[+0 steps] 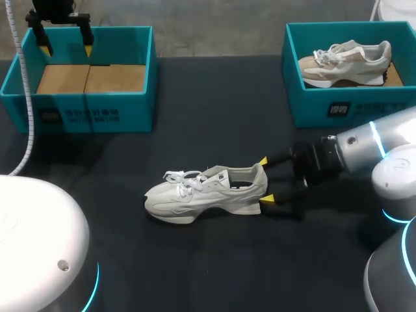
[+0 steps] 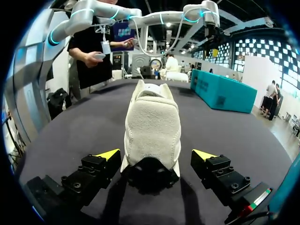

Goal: Take the shoe out of the shoebox, open the shoe tongue, remove and reinsert the insole, then place the shoe into the shoebox

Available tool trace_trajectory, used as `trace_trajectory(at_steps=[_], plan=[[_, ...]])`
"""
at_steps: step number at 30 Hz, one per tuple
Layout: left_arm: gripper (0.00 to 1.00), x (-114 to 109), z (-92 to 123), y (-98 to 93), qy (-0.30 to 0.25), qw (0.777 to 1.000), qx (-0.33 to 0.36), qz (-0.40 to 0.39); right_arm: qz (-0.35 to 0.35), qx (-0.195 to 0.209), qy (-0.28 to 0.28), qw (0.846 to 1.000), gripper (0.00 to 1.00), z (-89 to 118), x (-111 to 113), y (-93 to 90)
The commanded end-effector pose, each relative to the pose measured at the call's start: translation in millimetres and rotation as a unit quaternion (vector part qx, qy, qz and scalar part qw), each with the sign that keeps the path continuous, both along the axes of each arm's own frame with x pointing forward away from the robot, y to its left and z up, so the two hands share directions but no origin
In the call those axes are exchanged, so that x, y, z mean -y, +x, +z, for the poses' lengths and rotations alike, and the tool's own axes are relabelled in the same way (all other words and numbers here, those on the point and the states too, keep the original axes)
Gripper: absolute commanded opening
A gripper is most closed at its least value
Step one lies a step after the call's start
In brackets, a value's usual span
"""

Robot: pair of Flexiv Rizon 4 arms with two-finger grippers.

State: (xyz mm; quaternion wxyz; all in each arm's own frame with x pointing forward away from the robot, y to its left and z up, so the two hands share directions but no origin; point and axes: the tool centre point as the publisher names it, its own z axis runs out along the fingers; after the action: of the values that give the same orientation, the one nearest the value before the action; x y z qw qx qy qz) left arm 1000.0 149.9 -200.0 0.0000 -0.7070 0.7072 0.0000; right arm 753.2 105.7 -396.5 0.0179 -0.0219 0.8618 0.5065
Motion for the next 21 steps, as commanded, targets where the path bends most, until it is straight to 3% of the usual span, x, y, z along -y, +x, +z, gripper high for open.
trace_trajectory(at_steps=[1,21], plan=[[1.00,0.0,0.0,0.0,0.000,1.000,0.000,0.000,-0.003,-0.001,0.002,1.000,1.00,-5.0,-8.8,-2.1],[1.00,0.0,0.0,0.0,0.000,1.000,0.000,0.000,0.017,-0.007,-0.007,1.000,1.00,-23.9,-23.3,2.9]])
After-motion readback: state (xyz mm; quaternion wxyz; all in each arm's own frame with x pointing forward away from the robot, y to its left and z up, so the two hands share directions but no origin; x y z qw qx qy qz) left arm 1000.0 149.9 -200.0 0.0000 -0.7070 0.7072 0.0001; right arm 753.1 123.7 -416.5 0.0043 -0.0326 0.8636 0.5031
